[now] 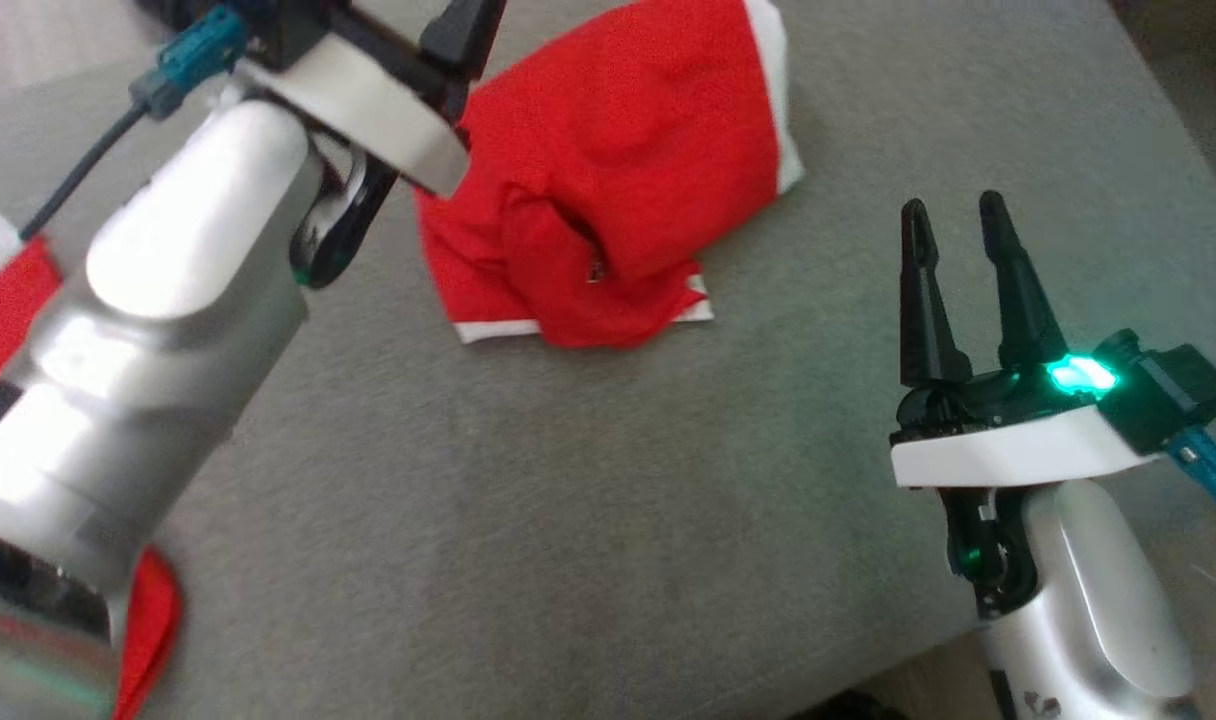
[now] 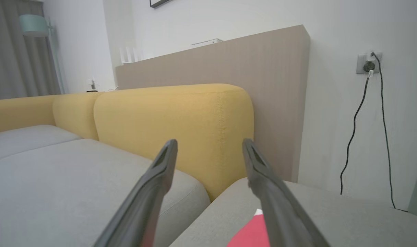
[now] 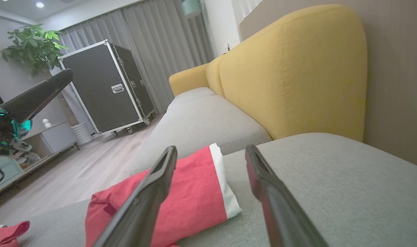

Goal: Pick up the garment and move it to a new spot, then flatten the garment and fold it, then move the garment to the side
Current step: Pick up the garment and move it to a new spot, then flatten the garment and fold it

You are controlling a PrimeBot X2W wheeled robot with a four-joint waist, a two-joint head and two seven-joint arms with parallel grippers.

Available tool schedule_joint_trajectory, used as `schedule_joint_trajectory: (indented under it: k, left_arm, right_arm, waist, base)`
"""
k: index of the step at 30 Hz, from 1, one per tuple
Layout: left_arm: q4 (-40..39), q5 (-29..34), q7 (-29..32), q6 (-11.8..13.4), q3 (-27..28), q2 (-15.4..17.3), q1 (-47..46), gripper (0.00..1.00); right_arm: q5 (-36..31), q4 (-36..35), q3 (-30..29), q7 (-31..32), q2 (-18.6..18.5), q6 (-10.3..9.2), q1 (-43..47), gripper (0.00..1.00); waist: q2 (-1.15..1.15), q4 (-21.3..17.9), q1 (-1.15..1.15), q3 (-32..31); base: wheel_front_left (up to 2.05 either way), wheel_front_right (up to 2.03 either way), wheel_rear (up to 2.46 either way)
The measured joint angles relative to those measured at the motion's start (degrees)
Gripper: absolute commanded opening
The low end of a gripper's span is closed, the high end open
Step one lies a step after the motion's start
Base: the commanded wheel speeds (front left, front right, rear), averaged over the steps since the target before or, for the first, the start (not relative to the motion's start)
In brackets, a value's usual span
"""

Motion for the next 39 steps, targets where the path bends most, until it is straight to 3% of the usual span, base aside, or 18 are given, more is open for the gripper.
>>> schedule_joint_trajectory:
  k: [7, 15, 19, 24, 28, 32, 39]
  left_arm:
    - [-4.89, 2.46, -0.14, 0.45, 8.65, 2.02, 11.01, 1.00]
    - [-12.91, 7.79, -0.23, 2.81, 18.71, 2.58, 34.03, 1.00]
    - [-16.39, 10.88, -0.23, 3.97, 23.86, 0.86, 44.81, 1.00]
    - [-20.46, 13.25, -0.23, 3.97, 30.52, -3.96, 55.58, 1.00]
    - [-20.94, 15.59, -0.23, 2.13, 33.96, -6.51, 58.50, 1.00]
    - [-20.62, 18.34, -0.23, -0.22, 35.75, -8.87, 58.45, 1.00]
    - [-19.25, 20.11, -0.23, -1.69, 36.89, -10.59, 57.89, 1.00]
  right_arm:
    - [-3.28, 1.60, -1.94, -0.04, 0.01, 0.00, 0.34, 1.00]
    - [-7.36, 5.09, -2.05, -0.04, 0.02, 0.00, 5.43, 1.00]
    - [-9.01, 7.26, -2.13, -0.04, 0.02, 0.00, 7.68, 1.00]
    - [-10.02, 9.25, -2.26, -0.04, 0.03, 0.00, 9.88, 1.00]
    - [-11.34, 10.07, -2.03, -0.04, 0.04, 0.00, 9.85, 1.00]
    - [-15.21, 15.29, -1.81, -0.04, 0.04, 0.00, 8.24, 1.00]
    - [-21.69, 26.58, -3.41, -0.04, 0.02, 0.00, 1.66, 1.00]
  waist:
    - [0.00, 6.83, -0.01, -2.85]
    - [0.00, 14.88, -0.02, -8.77]
    - [0.00, 18.14, -0.03, -11.98]
    - [0.00, 21.57, -0.03, -14.71]
    - [0.00, 23.63, -0.03, -15.47]
    - [0.00, 25.48, -0.02, -14.76]
    - [0.00, 27.80, -0.01, -12.93]
  base:
    - [0.00, 0.00, 0.00]
    - [0.00, 0.00, 0.00]
    - [0.00, 0.00, 0.00]
    - [0.00, 0.00, 0.00]
    - [0.00, 0.00, 0.00]
    - [0.00, 0.00, 0.00]
    - [0.00, 0.00, 0.00]
